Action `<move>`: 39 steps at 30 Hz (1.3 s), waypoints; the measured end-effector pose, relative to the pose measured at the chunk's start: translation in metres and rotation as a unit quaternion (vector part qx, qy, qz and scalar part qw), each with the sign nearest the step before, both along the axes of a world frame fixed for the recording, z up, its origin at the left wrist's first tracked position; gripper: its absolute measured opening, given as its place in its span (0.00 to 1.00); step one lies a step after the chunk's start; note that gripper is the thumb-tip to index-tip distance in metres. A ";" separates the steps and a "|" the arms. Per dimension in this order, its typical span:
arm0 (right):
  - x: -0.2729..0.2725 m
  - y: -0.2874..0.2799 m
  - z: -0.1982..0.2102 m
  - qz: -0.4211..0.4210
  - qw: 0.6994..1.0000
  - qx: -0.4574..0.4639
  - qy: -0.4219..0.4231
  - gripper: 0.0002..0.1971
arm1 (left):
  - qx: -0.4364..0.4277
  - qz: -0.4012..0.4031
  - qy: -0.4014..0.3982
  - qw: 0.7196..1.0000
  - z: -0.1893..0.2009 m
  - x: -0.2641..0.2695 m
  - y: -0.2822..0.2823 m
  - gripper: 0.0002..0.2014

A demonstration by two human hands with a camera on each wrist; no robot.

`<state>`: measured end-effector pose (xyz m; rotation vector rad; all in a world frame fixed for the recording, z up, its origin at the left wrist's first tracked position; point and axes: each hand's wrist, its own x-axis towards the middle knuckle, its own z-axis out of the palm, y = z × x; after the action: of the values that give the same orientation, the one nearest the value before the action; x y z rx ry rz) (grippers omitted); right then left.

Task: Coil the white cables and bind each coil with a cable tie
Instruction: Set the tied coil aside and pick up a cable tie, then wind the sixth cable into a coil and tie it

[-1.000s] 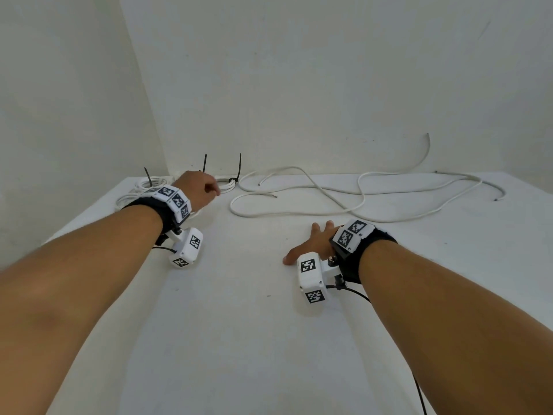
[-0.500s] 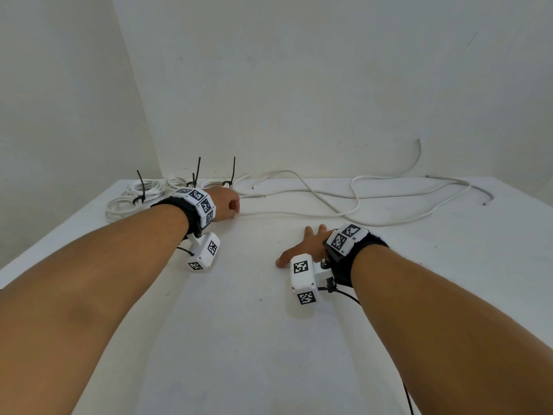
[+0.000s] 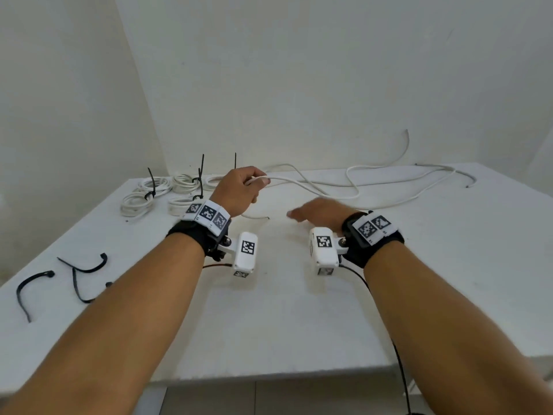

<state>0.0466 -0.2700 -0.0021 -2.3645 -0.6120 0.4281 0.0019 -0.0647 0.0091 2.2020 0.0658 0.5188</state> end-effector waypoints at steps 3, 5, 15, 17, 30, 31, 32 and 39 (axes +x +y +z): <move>-0.006 0.005 0.000 -0.100 0.942 0.254 -0.194 0.08 | -0.042 -0.004 -0.025 0.999 -0.005 -0.010 -0.008 0.07; -0.009 0.013 0.001 -0.050 0.905 0.264 -0.330 0.08 | -0.025 -0.007 -0.036 0.999 -0.006 -0.016 -0.016 0.09; 0.013 -0.001 -0.010 -0.074 0.851 0.444 -0.270 0.03 | -0.308 -0.148 -0.008 0.940 -0.017 -0.028 -0.042 0.18; 0.016 -0.009 -0.010 -0.102 0.842 0.452 -0.277 0.03 | -0.335 -0.200 0.027 0.921 -0.017 -0.035 -0.047 0.17; 0.025 -0.006 -0.025 -0.175 0.874 0.356 -0.281 0.09 | -0.463 -0.294 0.028 0.836 -0.017 -0.047 -0.052 0.11; 0.024 -0.005 -0.026 -0.165 0.888 0.331 -0.274 0.09 | -0.458 -0.285 0.032 0.841 -0.018 -0.047 -0.054 0.12; 0.024 -0.005 -0.027 -0.151 0.903 0.302 -0.265 0.10 | -0.462 -0.274 0.037 0.843 -0.018 -0.047 -0.055 0.14; 0.004 0.000 -0.025 0.018 0.973 0.105 -0.205 0.13 | -0.568 -0.244 -0.058 0.784 -0.017 -0.038 -0.043 0.16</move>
<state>0.0502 -0.2701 -0.0271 -2.2497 -0.8442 -0.1144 -0.0360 -0.1075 -0.0079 0.9227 -0.2105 0.1986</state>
